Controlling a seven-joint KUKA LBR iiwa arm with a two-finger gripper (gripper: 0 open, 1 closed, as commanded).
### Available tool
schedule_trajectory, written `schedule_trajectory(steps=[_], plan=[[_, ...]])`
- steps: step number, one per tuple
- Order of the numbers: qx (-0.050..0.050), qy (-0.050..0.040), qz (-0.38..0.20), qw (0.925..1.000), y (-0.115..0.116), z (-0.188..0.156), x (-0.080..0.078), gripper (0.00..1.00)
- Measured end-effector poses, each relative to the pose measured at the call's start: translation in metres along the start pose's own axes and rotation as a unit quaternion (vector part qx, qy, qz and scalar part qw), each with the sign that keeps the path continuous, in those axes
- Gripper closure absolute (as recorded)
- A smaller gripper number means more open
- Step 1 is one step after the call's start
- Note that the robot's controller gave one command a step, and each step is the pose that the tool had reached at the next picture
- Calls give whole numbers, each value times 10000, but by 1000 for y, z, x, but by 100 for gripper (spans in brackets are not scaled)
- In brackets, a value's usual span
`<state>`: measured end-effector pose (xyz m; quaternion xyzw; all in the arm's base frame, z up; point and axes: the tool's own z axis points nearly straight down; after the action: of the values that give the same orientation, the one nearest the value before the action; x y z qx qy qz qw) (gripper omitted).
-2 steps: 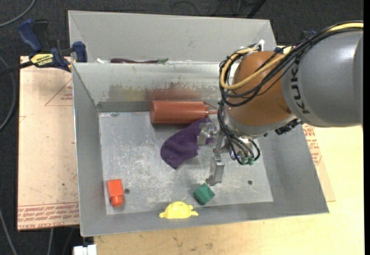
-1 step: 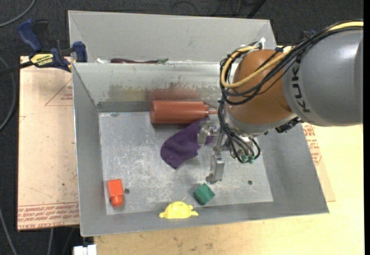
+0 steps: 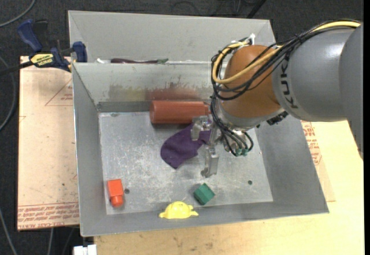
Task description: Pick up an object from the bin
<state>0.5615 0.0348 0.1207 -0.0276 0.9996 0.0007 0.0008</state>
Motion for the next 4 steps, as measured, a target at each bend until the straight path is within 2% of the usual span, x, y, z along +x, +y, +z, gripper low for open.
schedule_trajectory(steps=[1, 2, 3, 4], plan=[[-1, -9, -51, 10000, 22, 21, -25, 0], [-7, 0, -1424, 9898, 36, 50, 4, 100], [-8, -2, -1423, 9898, 36, 50, 4, 100], [-14, 35, -1389, 9903, 33, 9, 8, 100]])
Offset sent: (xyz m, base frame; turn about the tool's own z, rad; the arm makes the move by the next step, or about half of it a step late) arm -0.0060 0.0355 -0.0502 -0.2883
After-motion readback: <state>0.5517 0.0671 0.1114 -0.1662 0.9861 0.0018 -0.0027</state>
